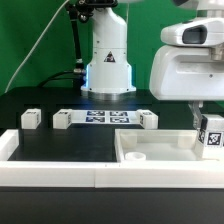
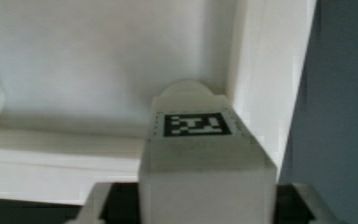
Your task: Assemble one leg
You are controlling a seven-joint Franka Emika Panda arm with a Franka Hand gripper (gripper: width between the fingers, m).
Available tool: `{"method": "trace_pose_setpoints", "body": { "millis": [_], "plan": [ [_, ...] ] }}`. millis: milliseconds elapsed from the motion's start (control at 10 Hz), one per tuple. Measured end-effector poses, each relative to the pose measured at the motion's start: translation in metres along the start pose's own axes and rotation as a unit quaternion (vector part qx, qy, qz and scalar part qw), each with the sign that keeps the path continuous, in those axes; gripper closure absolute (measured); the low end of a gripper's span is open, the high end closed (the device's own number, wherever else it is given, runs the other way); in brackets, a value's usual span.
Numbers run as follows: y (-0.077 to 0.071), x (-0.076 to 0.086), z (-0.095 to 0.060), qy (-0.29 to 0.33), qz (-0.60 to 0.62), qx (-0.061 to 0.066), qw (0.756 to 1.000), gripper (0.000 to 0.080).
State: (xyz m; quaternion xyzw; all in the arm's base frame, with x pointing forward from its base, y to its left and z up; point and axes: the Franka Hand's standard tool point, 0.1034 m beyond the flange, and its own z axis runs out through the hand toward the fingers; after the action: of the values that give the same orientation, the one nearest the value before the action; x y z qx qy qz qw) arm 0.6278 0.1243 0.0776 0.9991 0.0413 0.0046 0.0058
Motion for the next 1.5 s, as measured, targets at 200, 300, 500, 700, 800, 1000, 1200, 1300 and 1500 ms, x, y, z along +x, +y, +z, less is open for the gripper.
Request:
{"method": "trace_pose_setpoints", "body": {
  "millis": [200, 300, 500, 700, 800, 1000, 1200, 1300, 1500],
  "plan": [
    [0.0000, 0.0000, 0.0000, 0.000, 0.004, 0.000, 1.000, 0.0508],
    [0.0003, -0.0001, -0.0007, -0.001, 0.032, 0.002, 0.999, 0.0508],
    [0.0031, 0.0001, -0.0017, 0.000, 0.173, 0.017, 0.985, 0.0508],
    [0.0048, -0.0002, 0.0009, -0.002, 0.259, 0.027, 0.965, 0.0508],
    [0.0059, -0.0002, 0.0019, 0.000, 0.324, 0.028, 0.946, 0.0508],
    [0.0073, -0.0004, 0.0023, 0.007, 0.405, 0.031, 0.914, 0.0507],
    [0.0063, -0.0026, 0.0023, 0.013, 0.541, 0.030, 0.840, 0.0507],
    [0.0057, -0.0030, 0.0019, 0.017, 0.593, 0.026, 0.805, 0.0507],
    [0.0073, -0.0033, 0.0022, 0.011, 0.647, 0.032, 0.762, 0.0506]
  ]
}}
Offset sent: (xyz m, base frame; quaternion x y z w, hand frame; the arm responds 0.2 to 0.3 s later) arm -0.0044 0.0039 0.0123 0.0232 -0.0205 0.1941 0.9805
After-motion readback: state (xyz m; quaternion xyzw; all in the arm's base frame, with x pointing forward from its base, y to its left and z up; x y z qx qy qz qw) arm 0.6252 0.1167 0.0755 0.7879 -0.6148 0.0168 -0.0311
